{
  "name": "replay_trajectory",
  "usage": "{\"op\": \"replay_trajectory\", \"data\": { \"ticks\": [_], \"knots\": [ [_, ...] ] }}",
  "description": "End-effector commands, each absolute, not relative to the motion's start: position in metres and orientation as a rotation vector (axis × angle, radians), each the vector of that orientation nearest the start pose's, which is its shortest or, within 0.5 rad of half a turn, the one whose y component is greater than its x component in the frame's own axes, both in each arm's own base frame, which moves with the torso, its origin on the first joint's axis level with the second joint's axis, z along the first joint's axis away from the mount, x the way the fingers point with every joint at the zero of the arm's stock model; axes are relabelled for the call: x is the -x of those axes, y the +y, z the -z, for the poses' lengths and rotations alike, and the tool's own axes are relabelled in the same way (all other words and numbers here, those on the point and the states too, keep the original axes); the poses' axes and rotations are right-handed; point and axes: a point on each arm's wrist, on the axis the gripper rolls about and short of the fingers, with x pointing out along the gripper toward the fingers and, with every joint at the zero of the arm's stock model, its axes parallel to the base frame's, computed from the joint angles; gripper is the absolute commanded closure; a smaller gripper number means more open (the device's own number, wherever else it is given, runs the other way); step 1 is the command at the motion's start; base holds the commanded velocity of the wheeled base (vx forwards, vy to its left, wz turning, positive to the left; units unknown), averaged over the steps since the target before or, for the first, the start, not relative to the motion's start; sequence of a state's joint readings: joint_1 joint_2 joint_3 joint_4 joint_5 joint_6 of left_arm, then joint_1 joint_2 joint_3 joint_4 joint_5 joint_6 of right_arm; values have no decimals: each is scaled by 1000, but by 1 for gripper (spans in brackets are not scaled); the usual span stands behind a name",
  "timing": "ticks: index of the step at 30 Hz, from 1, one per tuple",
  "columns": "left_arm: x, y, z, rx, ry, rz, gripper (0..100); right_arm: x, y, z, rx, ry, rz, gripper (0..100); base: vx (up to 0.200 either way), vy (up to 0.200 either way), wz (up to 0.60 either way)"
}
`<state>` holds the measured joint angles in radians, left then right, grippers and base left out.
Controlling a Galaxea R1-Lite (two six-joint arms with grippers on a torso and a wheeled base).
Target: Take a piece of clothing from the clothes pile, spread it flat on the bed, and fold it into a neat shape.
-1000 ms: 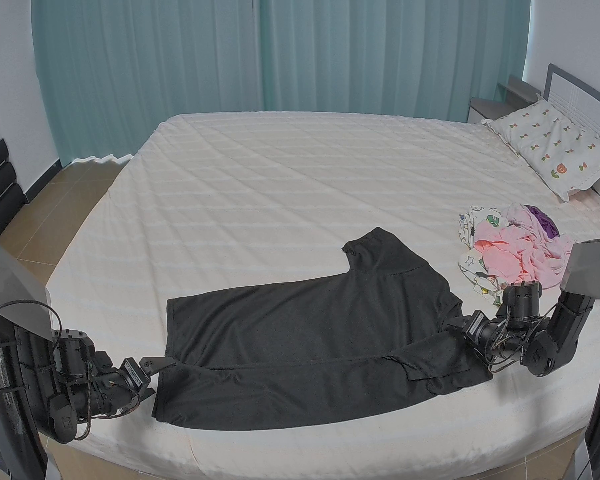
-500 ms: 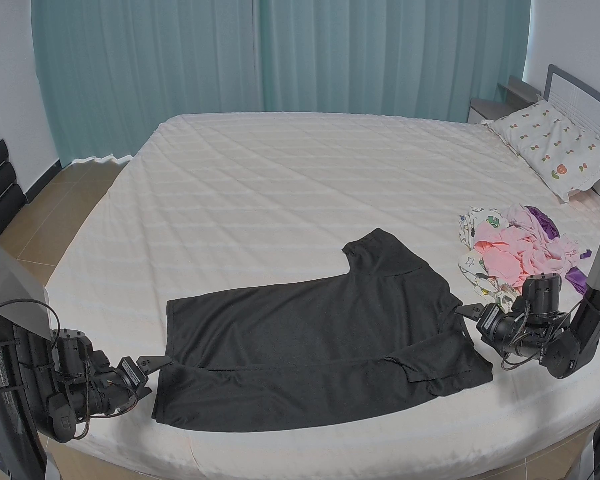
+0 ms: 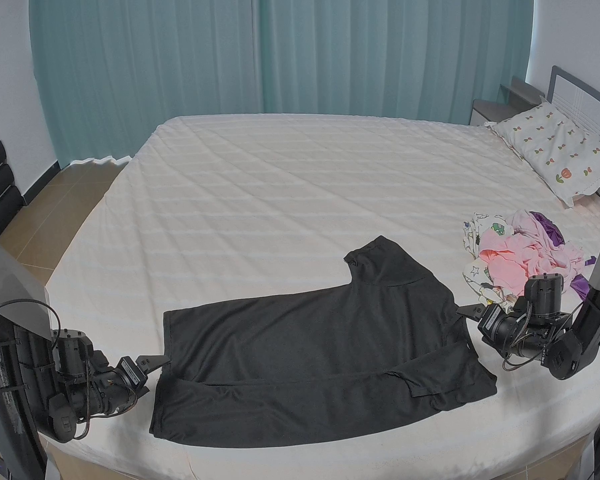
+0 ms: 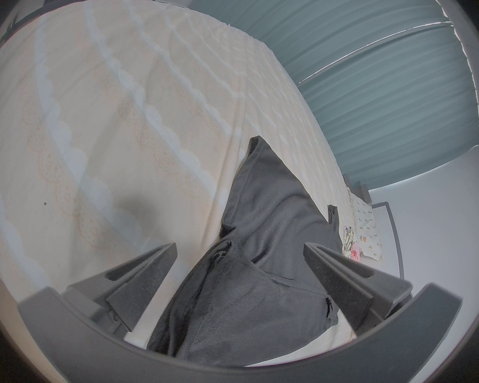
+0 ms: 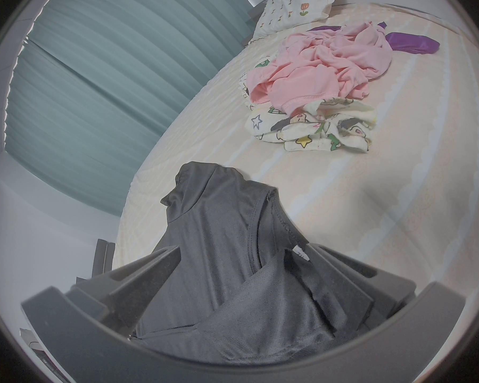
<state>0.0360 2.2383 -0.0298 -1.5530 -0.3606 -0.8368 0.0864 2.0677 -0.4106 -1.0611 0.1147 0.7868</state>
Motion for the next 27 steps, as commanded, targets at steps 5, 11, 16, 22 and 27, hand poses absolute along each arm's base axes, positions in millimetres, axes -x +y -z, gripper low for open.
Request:
{"op": "replay_trajectory", "data": {
  "ticks": [5,11,16,22,27],
  "knots": [
    [-222,0,10,926,733,27,0,-287,28,-23,-768,649,51,0,0,-200,0],
    [-221,-1,9,921,735,29,0,-288,28,-19,-766,662,57,0,0,-133,0],
    [-226,3,3,908,663,-22,0,-287,30,-18,-763,669,54,0,0,0,0],
    [-233,7,-19,837,507,-62,0,-285,36,-19,-755,678,36,0,0,0,0],
    [-230,9,-24,745,494,-72,0,-282,38,-21,-753,676,27,0,0,0,0]
  ]
}}
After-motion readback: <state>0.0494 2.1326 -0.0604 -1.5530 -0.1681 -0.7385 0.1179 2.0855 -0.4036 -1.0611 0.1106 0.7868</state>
